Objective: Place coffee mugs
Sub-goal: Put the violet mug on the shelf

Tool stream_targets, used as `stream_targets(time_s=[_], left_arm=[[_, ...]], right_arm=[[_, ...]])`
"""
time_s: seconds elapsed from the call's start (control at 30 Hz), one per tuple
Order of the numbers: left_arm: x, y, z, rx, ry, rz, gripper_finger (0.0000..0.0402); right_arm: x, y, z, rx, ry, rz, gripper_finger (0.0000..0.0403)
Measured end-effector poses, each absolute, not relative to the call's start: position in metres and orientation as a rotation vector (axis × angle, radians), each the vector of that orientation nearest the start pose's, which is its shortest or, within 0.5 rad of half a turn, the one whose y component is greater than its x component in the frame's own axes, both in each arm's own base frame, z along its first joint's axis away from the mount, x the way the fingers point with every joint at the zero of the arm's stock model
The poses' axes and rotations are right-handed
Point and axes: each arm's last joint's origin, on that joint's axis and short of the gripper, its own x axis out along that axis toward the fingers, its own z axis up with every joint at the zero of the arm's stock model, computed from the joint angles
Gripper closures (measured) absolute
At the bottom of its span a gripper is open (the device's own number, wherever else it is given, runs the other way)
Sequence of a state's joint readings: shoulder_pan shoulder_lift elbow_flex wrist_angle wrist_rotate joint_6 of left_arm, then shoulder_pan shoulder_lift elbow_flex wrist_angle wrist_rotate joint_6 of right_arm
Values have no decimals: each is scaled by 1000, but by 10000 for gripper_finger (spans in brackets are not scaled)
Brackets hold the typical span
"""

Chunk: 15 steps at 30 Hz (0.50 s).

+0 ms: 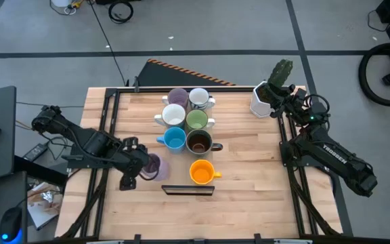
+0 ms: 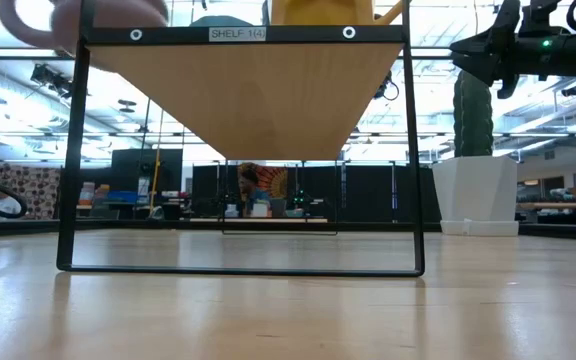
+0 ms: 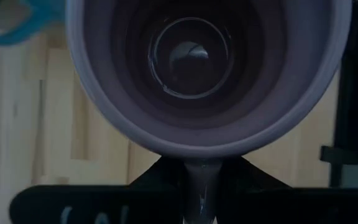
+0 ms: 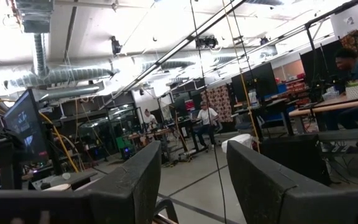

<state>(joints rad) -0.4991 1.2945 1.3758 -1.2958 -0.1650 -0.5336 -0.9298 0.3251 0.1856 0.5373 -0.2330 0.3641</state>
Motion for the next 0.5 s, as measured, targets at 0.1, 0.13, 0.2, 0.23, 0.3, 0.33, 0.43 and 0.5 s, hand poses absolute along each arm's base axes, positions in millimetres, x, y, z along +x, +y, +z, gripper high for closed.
stream_targets(time_s=[0.1, 0.13, 0.2, 0.23, 0.3, 0.33, 0.43, 0.5], left_arm=[[203, -100, 347, -30, 1176, 28, 351], [205, -100, 348, -20, 1169, 25, 351], [209, -98, 350, -5, 1144, 10, 351], [212, -98, 350, -3, 1132, 4, 351], [217, -97, 350, 8, 1109, -10, 351], [220, -97, 350, 12, 1098, -15, 351], [224, -98, 349, 31, 1075, -26, 351], [229, -99, 348, 35, 1062, -24, 351]], right_arm=[[71, -84, 250, 123, -458, -614, 214], [71, -84, 250, 123, -457, -614, 214], [71, -84, 250, 123, -457, -614, 214], [71, -84, 250, 123, -457, -614, 214], [71, -84, 250, 123, -458, -614, 214], [71, -84, 250, 123, -457, -614, 214], [71, -84, 250, 123, -458, -614, 214], [71, -84, 250, 123, -457, -614, 214]])
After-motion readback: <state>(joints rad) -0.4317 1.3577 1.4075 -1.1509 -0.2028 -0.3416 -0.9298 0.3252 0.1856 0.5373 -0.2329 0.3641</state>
